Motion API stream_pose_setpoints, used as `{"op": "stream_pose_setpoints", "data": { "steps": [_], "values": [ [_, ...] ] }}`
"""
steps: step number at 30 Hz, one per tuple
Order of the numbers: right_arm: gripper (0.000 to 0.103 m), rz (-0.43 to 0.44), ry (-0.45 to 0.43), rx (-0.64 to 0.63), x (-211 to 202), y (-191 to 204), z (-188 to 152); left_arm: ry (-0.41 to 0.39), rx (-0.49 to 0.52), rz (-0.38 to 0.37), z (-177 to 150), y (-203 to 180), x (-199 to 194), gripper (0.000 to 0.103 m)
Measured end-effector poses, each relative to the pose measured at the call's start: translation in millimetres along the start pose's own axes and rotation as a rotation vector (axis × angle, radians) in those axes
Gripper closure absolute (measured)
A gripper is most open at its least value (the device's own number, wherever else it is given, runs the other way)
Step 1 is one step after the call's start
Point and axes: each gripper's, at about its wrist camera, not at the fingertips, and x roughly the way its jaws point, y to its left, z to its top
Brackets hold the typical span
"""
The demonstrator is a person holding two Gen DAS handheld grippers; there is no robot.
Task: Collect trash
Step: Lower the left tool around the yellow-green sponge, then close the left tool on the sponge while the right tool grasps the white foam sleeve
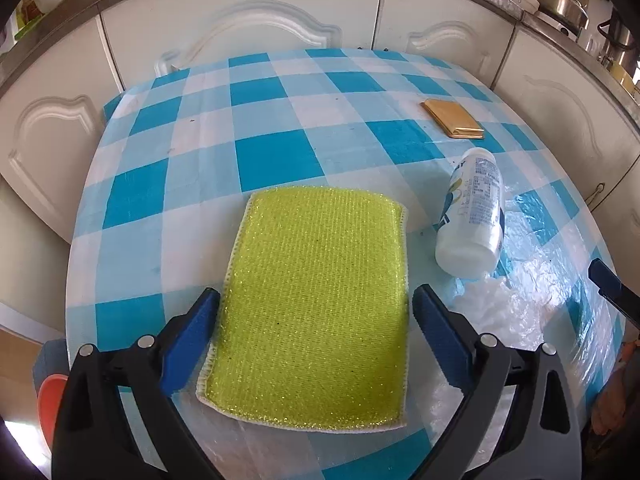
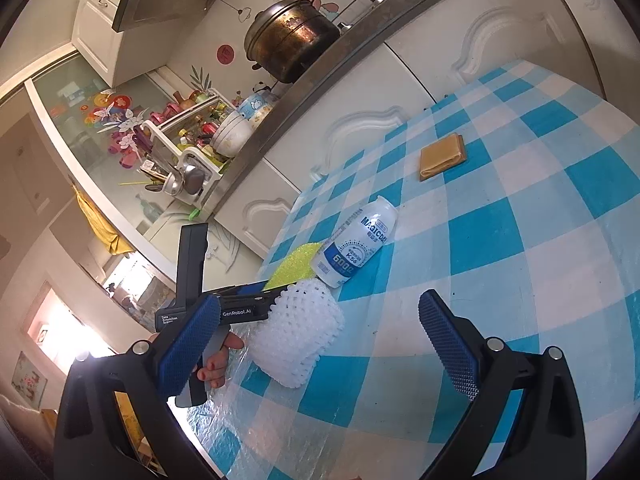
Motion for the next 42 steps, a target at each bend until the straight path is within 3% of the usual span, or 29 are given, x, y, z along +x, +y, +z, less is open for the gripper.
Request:
{"op": "stream_pose_setpoints", "data": {
  "steps": [14,28,42],
  "values": [
    [0.005,-0.051,0.095,-0.080,26,21,-7,-0.058,-0.035,-0.021,-8,6,-8,0.021],
    [0.005,-0.113,0.170,-0.111,47,27,-12,-0.143,-0.163,-0.078,-25,28,-34,0.022],
    [0.005,-0.122,0.252,-0.188,83,56,-25,-0.214,-0.228,-0.040,-61,51,-72,0.022]
  ]
}}
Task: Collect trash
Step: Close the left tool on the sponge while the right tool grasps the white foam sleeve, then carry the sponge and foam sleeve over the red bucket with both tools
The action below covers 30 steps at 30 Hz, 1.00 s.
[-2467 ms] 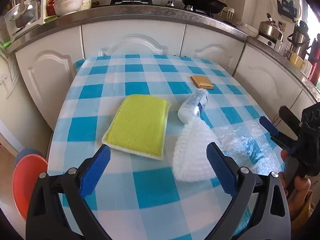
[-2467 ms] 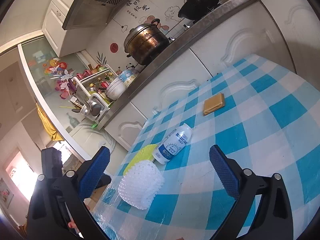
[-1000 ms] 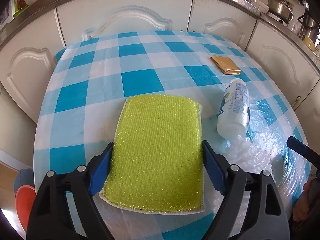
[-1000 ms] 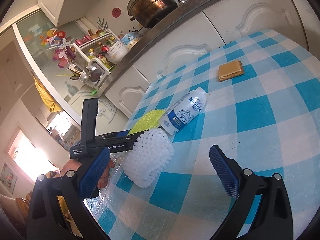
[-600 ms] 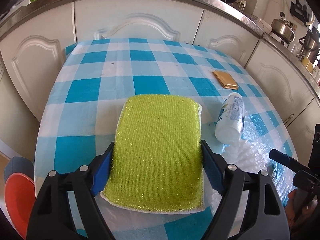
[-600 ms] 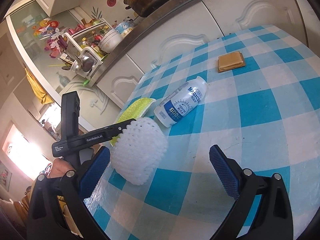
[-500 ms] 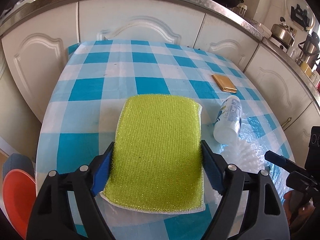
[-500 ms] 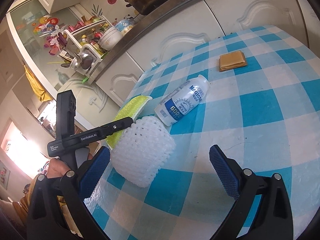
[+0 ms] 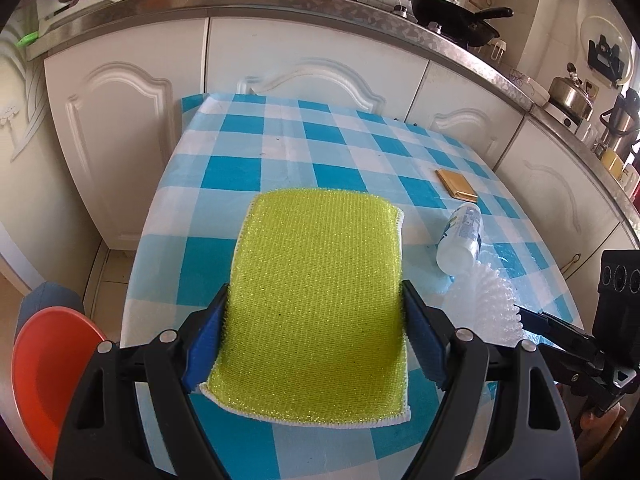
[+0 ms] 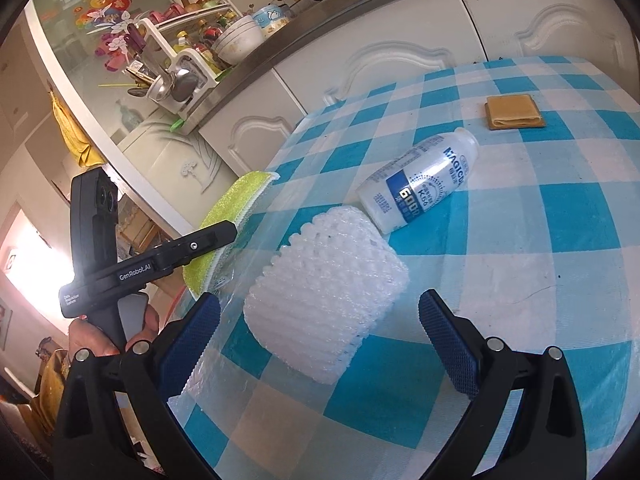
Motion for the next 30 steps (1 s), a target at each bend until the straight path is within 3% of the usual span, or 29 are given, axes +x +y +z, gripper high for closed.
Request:
{"op": "stream_pose_setpoints", "data": {
  "steps": [17,19,20,30],
  "values": [
    [0.007,-0.202,0.081,-0.095,36,19,6,-0.015,-0.061,-0.002,-27,28,-23,0.022],
    [0.011,-0.213,0.081,-0.095,36,19,6,-0.015,-0.066,-0.003,-29,31,-24,0.022],
    [0.021,-0.219,0.081,-0.098,36,20,6,-0.013,-0.066,-0.003,-30,32,-24,0.022],
    [0.042,-0.248,0.063,-0.111,28,25,3,-0.021,-0.070,-0.003,-38,37,-29,0.022]
  ]
}}
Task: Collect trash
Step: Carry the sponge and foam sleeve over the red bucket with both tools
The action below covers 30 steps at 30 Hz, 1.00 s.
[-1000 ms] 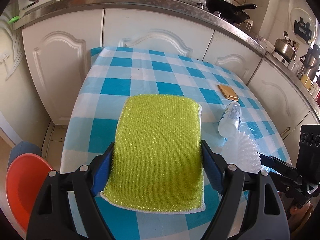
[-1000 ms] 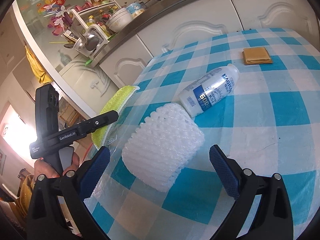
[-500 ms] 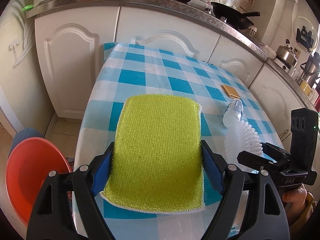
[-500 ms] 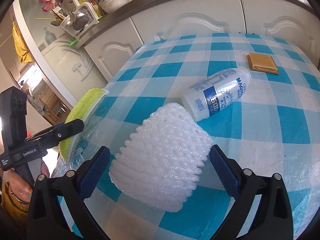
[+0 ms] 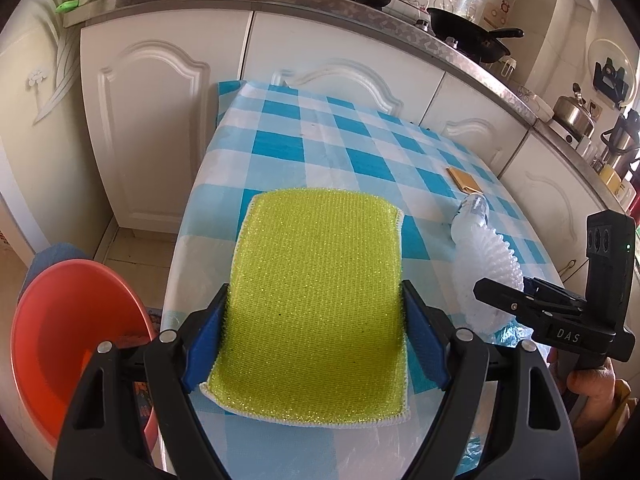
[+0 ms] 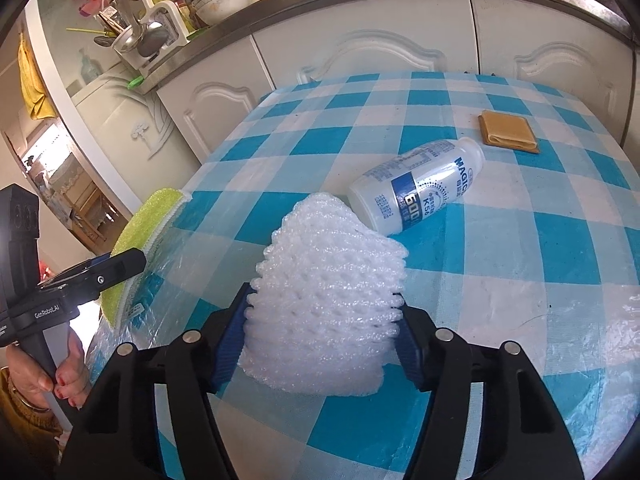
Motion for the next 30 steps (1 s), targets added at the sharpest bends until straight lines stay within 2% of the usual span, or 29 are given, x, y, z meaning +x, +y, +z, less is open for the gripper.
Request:
{"op": "stream_pose_setpoints", "data": {
  "steps": [6,14,22,30],
  "values": [
    [0.050,-0.021,-0.028,-0.030,-8,7,0,-0.001,-0.006,0.002,-7,6,-5,0.022],
    [0.051,-0.011,-0.052,-0.060,-17,23,5,-0.021,-0.036,0.021,-11,22,-20,0.022],
    [0.051,0.055,-0.080,-0.112,-24,57,20,-0.067,-0.081,0.058,-15,48,-47,0.022],
    [0.051,0.154,-0.078,-0.200,-18,110,33,-0.111,-0.152,0.126,-23,86,-75,0.022]
  ]
}}
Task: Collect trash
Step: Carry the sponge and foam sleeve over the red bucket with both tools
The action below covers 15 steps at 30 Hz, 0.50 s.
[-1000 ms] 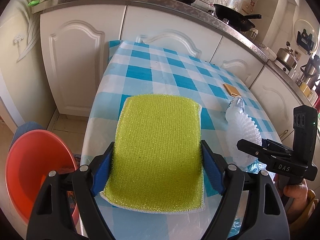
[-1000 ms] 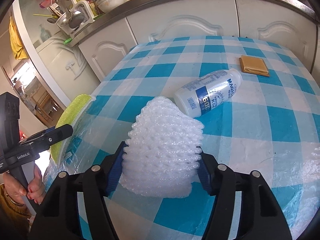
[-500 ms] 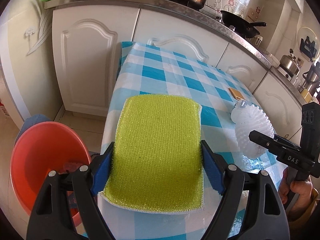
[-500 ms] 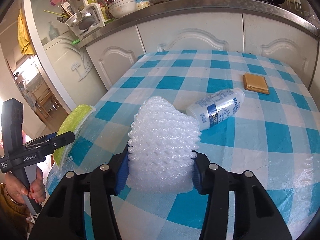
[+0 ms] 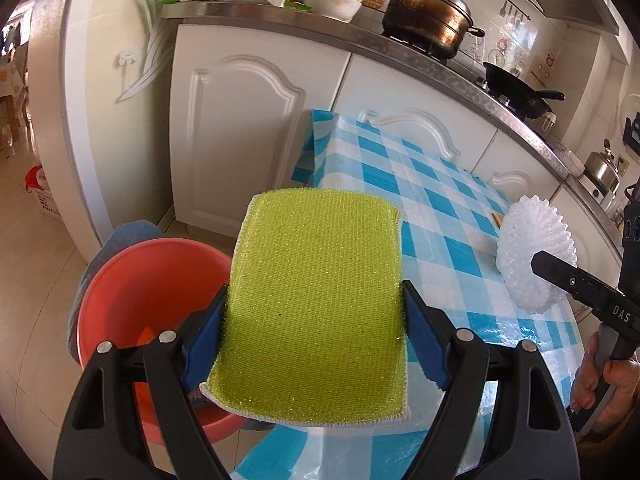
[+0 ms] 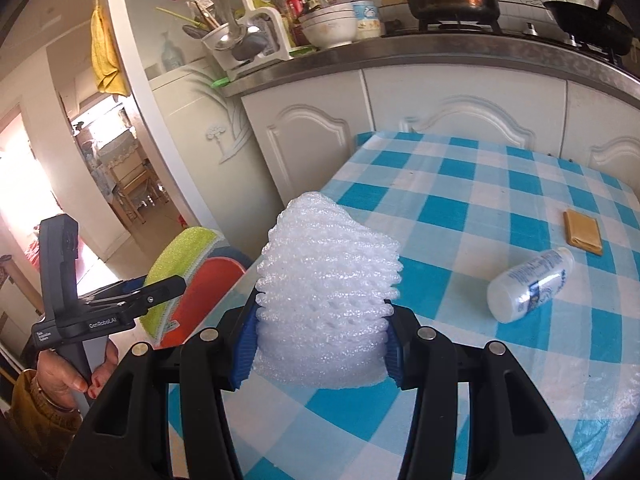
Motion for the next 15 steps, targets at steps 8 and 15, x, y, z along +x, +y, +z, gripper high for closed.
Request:
{"op": "stream_pose_setpoints", "data": {
  "steps": [8,15],
  "values": [
    [0.051,0.114,0.031,-0.107,30,58,15,-0.020,-0.065,0.080,-4,43,-13,0.022],
    [0.051,0.191,0.085,-0.198,64,106,21,-0.015,-0.099,0.187,-15,74,-13,0.022]
  ]
}}
